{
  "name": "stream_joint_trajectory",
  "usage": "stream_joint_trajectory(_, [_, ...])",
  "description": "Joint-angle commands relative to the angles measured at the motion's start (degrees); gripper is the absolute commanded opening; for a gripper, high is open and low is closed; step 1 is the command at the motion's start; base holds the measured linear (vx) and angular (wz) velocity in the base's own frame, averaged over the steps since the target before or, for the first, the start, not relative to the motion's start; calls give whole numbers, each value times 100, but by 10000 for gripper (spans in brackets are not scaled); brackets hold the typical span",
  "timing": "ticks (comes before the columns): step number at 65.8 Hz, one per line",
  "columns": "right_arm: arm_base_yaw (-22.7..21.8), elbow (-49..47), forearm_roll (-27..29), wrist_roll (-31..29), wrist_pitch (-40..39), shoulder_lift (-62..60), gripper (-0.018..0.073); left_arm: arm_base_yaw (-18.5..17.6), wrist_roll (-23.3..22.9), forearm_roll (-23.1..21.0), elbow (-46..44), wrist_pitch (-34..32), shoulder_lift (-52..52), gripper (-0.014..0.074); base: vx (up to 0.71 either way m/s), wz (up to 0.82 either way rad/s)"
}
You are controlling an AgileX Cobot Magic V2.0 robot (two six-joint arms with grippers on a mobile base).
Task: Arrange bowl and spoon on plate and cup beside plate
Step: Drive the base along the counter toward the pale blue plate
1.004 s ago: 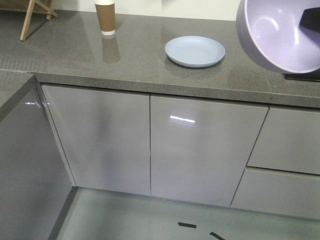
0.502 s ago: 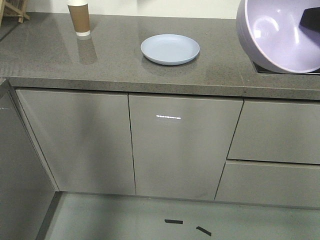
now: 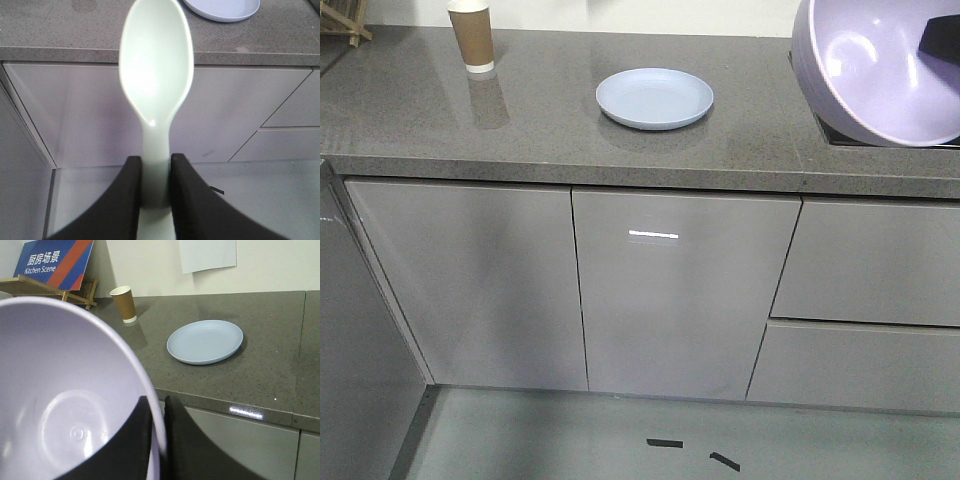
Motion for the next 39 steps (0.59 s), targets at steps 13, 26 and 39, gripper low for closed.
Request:
stream_joint_trajectory(13, [10,-189,256,-60,-197,-107,-10,-28,-17,-99,-136,-334,-109,-6,0,0])
stream_joint_trajectory(26, [10,-189,256,-60,-197,-107,-10,-28,-17,-99,-136,-334,-109,-6,0,0])
stream_joint_trajectory(39, [10,-189,256,-60,-197,-107,-10,-28,-17,-99,-136,-334,-109,-6,1,3])
